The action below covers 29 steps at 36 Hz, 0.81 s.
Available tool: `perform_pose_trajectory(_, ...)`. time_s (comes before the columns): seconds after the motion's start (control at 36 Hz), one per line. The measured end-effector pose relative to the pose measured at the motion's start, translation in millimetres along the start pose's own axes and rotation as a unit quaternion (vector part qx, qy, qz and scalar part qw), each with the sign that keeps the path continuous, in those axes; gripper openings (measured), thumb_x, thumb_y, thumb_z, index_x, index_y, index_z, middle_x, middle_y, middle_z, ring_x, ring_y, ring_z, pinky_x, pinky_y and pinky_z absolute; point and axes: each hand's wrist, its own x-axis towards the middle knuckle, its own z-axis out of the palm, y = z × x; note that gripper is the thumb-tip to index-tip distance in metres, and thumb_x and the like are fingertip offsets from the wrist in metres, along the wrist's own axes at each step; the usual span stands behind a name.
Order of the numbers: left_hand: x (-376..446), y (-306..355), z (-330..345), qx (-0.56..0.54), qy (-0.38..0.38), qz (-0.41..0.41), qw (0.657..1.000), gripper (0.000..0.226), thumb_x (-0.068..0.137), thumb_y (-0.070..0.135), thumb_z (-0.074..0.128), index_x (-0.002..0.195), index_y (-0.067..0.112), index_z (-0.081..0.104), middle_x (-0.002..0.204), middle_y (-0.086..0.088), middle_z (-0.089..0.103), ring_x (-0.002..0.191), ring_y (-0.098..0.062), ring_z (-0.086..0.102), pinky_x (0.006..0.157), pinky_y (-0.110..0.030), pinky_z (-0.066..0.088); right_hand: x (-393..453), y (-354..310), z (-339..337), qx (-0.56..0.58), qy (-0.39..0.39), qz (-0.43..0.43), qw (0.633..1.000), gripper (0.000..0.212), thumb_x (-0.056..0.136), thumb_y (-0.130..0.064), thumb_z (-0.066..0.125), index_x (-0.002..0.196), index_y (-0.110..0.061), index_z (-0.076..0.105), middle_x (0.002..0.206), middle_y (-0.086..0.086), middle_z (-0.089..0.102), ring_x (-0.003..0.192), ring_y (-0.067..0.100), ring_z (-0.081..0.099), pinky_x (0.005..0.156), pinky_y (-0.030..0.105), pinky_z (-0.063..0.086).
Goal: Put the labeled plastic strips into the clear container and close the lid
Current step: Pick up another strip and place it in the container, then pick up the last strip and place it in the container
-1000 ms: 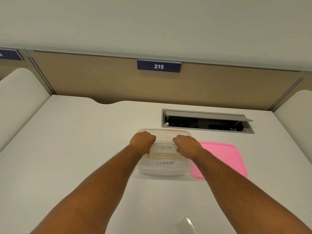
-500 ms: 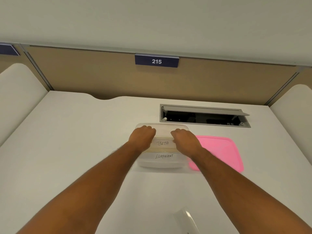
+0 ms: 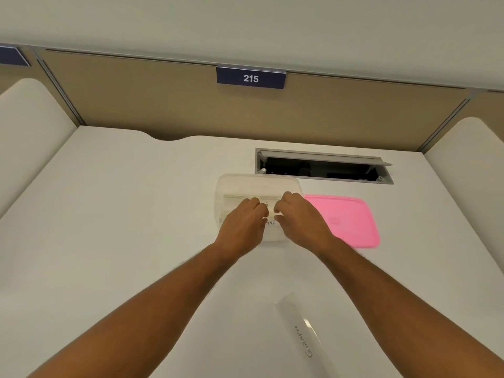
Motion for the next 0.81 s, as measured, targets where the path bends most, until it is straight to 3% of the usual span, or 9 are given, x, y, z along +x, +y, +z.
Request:
perform_pose_trajectory(0.17,-28.0,11.2,10.2,-0.02,-0.02,-0.009,1.0,0.002,0.093,0.016,0.063,0.094,0.014,0.063,0.088,0.002,0.059,0.081,-0.017,0.051,0.061,-0.031,0.047,-26.4,-8.8,-5.1,0.017,-0.038,0.022,0.999,0.009,0.094,-0.027,0.062,0.087,-0.021,0.064,0.086,-0.006,0.055,0.072,0.013,0.05,0.06,0.034,0.051)
perform_pose_trajectory(0.28,-43.7,15.1,15.1,-0.033,-0.042,-0.021,0.998,0.003,0.091,0.015,0.066,0.092,0.014,0.063,0.088,0.002,0.061,0.08,-0.016,0.053,0.061,-0.026,0.045,-41.9,-16.2,-7.9,0.051,-0.093,0.048,0.993,0.015,0.096,-0.032,0.057,0.084,-0.023,0.062,0.082,-0.008,0.056,0.069,0.015,0.054,0.059,0.031,0.044)
perform_pose_trajectory(0.5,-67.9,18.3,26.1,-0.043,-0.089,-0.062,0.993,0.005,0.093,0.021,0.062,0.09,0.018,0.065,0.085,0.005,0.06,0.076,-0.013,0.055,0.061,-0.022,0.042,-66.4,-26.7,-3.2,0.125,-0.307,0.106,0.938,0.032,0.083,-0.053,0.068,0.086,-0.022,0.065,0.081,-0.007,0.065,0.073,0.014,0.061,0.065,0.032,0.048)
perform_pose_trajectory(0.58,-73.5,20.1,26.9,-0.046,-0.1,-0.068,0.992,0.007,0.094,0.022,0.06,0.09,0.019,0.065,0.087,0.005,0.06,0.079,-0.014,0.056,0.062,-0.022,0.039,-72.2,-32.9,-1.7,0.126,-0.352,0.108,0.921,0.038,0.076,-0.058,0.071,0.085,-0.022,0.066,0.075,-0.007,0.067,0.07,0.013,0.064,0.065,0.032,0.051)
perform_pose_trajectory(0.67,-78.2,21.9,27.6,-0.052,-0.104,-0.081,0.99,0.007,0.095,0.024,0.062,0.094,0.019,0.067,0.09,0.005,0.062,0.077,-0.011,0.055,0.065,-0.019,0.038,-76.6,-39.1,-2.5,0.135,-0.393,0.112,0.903,0.036,0.073,-0.055,0.072,0.089,-0.023,0.067,0.067,-0.005,0.07,0.06,0.01,0.065,0.061,0.027,0.05)
perform_pose_trajectory(0.81,-87.3,19.9,29.2,-0.055,-0.116,-0.085,0.988,0.01,0.095,0.028,0.06,0.095,0.02,0.066,0.092,0.005,0.062,0.079,-0.012,0.056,0.066,-0.022,0.04,-82.5,-48.1,-2.0,0.147,-0.432,0.116,0.882,0.029,0.076,-0.039,0.076,0.097,-0.022,0.068,0.073,-0.003,0.073,0.062,0.01,0.069,0.061,0.024,0.053)
